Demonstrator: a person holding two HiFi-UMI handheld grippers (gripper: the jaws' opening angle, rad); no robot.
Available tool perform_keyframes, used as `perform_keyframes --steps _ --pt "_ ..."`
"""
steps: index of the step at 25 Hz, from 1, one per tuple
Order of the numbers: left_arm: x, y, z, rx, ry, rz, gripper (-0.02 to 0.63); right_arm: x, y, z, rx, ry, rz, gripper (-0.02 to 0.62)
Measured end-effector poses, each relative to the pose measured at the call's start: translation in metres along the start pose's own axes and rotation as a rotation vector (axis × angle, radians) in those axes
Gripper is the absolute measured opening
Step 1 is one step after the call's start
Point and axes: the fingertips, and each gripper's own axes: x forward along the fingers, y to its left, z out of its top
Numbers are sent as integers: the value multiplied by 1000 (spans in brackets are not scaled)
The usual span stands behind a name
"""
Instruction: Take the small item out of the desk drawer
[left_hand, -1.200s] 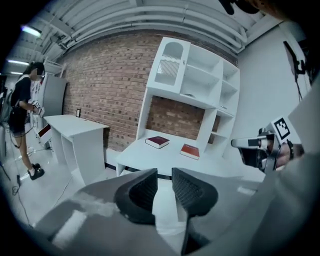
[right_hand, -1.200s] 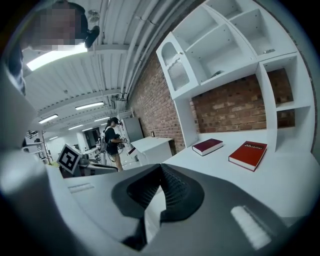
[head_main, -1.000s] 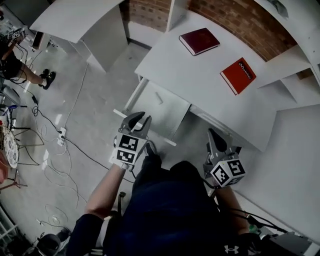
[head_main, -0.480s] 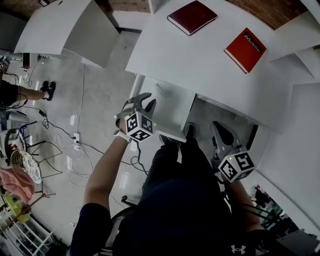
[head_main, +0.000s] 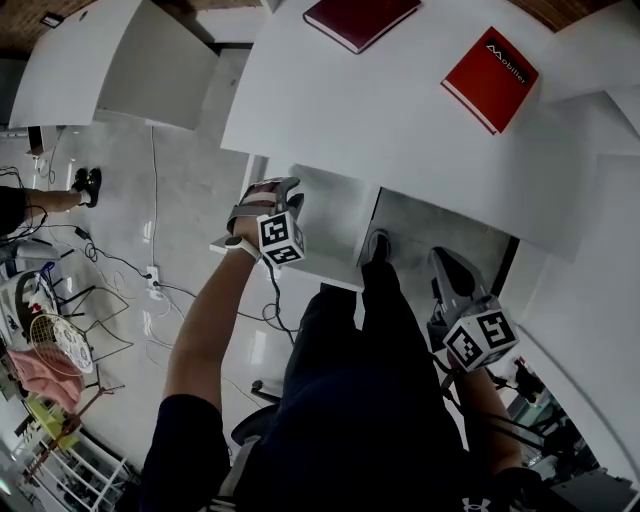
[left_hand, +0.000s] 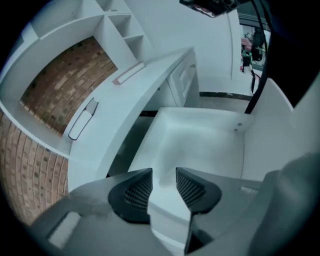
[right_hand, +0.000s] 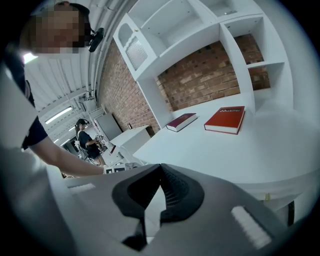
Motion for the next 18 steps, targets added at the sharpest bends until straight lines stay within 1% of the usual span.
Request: perform_keyframes --steps 5,9,11,13,18 --pt "37 -9 -18 195 91 -27 167 11 -10 -15 24 46 4 3" --pt "65 -15 -29 332 129 -73 186 17 -10 -25 38 73 14 3" --pt "77 -20 -34 388 143 -93 190 18 -10 -27 55 78 12 3" --pt "88 -24 -37 420 153 -105 190 20 -11 -30 65 84 4 3" --pt "108 -29 -44 426 188 -135 190 23 -14 -36 90 103 -4 3"
